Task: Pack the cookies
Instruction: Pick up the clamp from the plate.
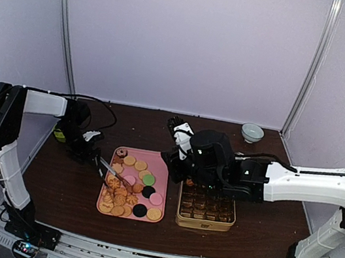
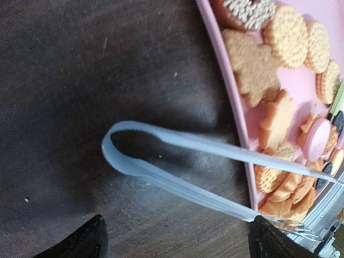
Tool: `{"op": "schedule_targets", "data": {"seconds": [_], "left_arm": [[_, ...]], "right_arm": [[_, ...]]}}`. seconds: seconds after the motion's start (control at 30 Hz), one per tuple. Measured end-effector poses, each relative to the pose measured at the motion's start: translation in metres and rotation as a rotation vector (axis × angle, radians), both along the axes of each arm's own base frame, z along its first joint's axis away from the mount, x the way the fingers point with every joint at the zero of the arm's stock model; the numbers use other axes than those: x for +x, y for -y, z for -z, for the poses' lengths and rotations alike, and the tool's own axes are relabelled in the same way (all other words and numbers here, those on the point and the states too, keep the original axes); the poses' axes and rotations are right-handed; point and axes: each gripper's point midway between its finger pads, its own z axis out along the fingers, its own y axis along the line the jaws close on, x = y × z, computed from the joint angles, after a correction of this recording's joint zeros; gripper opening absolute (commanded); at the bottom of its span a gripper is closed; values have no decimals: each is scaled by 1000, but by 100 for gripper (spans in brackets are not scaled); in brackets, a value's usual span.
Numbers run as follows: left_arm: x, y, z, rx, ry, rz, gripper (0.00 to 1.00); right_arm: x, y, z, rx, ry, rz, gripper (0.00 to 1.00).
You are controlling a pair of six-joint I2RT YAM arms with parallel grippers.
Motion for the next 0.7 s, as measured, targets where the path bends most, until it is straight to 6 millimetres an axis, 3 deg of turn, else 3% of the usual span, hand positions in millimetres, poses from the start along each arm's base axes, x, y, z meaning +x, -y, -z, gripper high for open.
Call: {"op": "schedule_targets", "data": {"seconds": [0.23, 0.53, 0.7], "left_arm": [[21, 14, -14, -80, 57, -35, 87], [22, 20, -6, -107, 25, -61, 64], [16, 24, -2, -112, 8, -57, 58]], "right_arm": [[-5, -17, 1, -29, -9, -15, 30], [-5, -18, 10, -75, -13, -1, 27], [-3, -16, 10, -80, -8, 16, 27]]}}
